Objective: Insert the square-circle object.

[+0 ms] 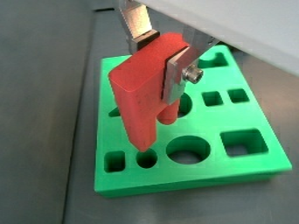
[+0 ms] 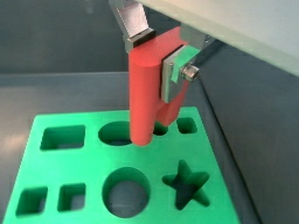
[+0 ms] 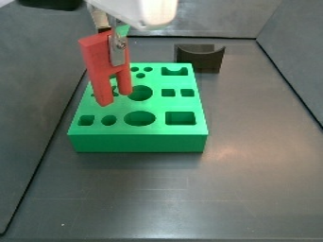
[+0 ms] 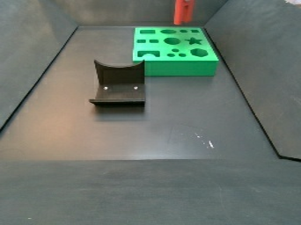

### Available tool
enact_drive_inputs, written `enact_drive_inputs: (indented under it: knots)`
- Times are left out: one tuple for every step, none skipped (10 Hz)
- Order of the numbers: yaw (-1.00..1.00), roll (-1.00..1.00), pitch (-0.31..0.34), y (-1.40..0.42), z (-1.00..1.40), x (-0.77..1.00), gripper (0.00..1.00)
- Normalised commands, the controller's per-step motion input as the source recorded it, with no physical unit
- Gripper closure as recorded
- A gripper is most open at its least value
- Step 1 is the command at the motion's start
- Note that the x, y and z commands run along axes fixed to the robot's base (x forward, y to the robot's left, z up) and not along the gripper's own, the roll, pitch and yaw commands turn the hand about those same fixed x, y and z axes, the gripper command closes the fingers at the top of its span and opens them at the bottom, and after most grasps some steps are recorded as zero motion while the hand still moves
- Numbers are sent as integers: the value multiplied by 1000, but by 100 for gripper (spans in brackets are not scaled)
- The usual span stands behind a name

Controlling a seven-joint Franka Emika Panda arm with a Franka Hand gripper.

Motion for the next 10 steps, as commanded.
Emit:
enact_drive_inputs:
  knots:
    - [-1000, 0, 0, 0, 0, 0, 100]
    - [-1000, 0, 0, 0, -14, 0, 100]
    - [-1000, -94, 0, -23, -26, 9, 100]
    - [-1000, -57, 0, -46, -91, 0, 100]
    - [-977, -10, 0, -154, -114, 0, 100]
    - [-966, -4, 0, -169, -143, 0, 100]
    - [-814, 0, 0, -289, -189, -11, 100]
    - [-709, 0, 0, -329, -254, -137, 100]
    - [-494, 0, 0, -274, -280, -503, 100]
    - [-349, 4, 0, -131, -140, -377, 100]
